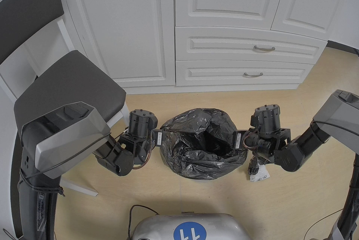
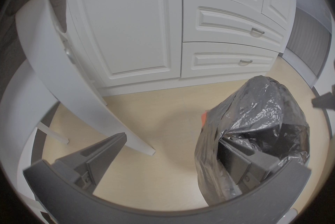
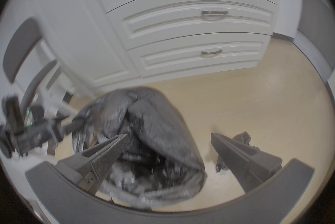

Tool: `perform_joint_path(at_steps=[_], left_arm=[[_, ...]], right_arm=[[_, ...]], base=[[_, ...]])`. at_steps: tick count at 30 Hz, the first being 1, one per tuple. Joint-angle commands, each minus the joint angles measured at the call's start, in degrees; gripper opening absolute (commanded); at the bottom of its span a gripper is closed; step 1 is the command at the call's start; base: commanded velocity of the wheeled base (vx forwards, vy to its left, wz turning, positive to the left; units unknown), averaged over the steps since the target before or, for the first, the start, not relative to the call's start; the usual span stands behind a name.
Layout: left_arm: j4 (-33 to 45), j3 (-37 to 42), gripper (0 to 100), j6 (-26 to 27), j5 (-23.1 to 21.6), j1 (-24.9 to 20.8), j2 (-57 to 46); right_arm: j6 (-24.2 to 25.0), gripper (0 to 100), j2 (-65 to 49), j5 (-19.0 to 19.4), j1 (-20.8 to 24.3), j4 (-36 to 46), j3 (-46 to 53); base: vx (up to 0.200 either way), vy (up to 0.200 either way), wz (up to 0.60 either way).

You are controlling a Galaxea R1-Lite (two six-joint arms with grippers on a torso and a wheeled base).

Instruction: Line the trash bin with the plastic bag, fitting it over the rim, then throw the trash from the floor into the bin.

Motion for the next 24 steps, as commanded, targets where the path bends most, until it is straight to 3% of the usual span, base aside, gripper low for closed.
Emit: perform_joint_path(at_steps=[1,10,13,17,19,20,22,24], left_arm=[[-0.62,0.03,100,0.72,0.25,1.98,0.33],[-0.7,-9.73,100,0.1,0.25,0.31,5.95],[-0.79,-9.73,100,-0.34,0.25,0.13,5.87],[-0.79,-7.62,100,-4.47,0.07,-0.57,3.23],[-0.97,-6.57,100,-4.47,-0.19,-0.57,2.61],[-1.14,-5.34,100,-4.38,-0.28,-0.66,1.65],[-1.05,-4.72,100,-4.38,-0.28,-0.66,1.21],[-1.05,-4.02,100,-4.38,-0.28,-0.83,0.77]], right_arm=[[-4.31,100,-4.79,3.41,4.41,-2.97,7.77],[-3.08,100,0.4,8.86,6.96,-7.63,9.44],[-2.47,100,1.45,9.04,7.49,-7.72,9.09],[-2.03,100,6.9,12.82,8.19,-11.85,8.56],[-3.35,100,8.05,14.14,7.66,-12.73,7.86],[-8.53,100,8.75,17.21,5.82,-12.81,6.54],[-11.87,100,8.92,19.85,4.76,-12.46,6.19],[-16.97,100,9.63,25.21,3.36,-11.5,5.22]], base=[[0.0,0.0,0.0],[0.0,0.0,0.0],[0.0,0.0,0.0],[0.0,0.0,0.0],[0.0,0.0,0.0],[0.0,0.0,0.0],[0.0,0.0,0.0],[0.0,0.0,0.0]])
